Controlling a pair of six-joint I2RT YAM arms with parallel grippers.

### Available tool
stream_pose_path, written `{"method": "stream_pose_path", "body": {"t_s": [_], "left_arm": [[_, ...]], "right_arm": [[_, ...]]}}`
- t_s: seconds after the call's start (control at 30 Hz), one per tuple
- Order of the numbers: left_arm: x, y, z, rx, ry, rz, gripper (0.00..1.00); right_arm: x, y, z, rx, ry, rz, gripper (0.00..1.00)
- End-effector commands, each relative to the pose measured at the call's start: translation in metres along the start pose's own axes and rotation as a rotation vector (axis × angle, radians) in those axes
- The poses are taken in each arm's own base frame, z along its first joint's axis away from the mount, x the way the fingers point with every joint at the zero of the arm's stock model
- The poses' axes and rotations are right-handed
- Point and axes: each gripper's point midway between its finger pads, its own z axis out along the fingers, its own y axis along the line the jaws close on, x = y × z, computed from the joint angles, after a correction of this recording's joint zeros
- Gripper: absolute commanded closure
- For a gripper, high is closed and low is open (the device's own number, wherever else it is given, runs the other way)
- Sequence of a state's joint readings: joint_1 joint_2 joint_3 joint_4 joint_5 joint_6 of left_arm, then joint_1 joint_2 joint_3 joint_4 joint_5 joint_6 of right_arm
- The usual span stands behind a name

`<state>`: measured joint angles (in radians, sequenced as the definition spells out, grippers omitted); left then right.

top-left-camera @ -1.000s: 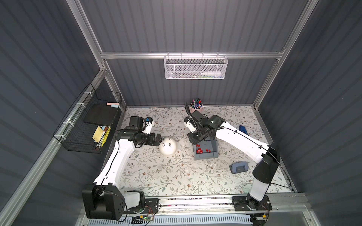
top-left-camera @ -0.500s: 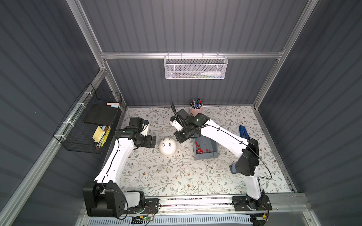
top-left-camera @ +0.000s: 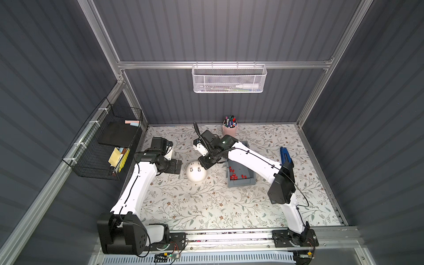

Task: Cover the protruding screws with screw protection sleeves
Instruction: Attach the screw protection sleeve to the screw.

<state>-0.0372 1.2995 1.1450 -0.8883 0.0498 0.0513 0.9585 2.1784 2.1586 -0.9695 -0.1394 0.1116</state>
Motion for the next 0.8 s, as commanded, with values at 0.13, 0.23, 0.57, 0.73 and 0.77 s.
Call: {"method": "stream_pose_path", "body": {"t_s": [0.13, 0.23, 0.57, 0.73, 0.77], "left_arm": [[-0.003, 0.001, -0.009, -0.002, -0.016, -0.006, 0.01], [-0.003, 0.001, -0.009, 0.000, -0.017, -0.006, 0.00], [-0.003, 0.001, -0.009, 0.003, -0.015, -0.001, 0.01], [-0.003, 0.000, -0.009, 0.007, -0.016, -0.001, 0.01], [-0.003, 0.000, -0.009, 0.007, -0.017, -0.001, 0.00]], "right_arm": [[-0.006, 0.010, 0.011, -0.041, 0.002, -0.030, 0.85], [-0.007, 0.012, 0.012, -0.053, 0.001, -0.034, 0.85], [0.001, 0.015, 0.017, -0.064, 0.031, -0.034, 0.86], [0.005, 0.016, 0.020, -0.065, 0.044, -0.036, 0.85], [0.006, 0.016, 0.020, -0.066, 0.049, -0.037, 0.85]]}}
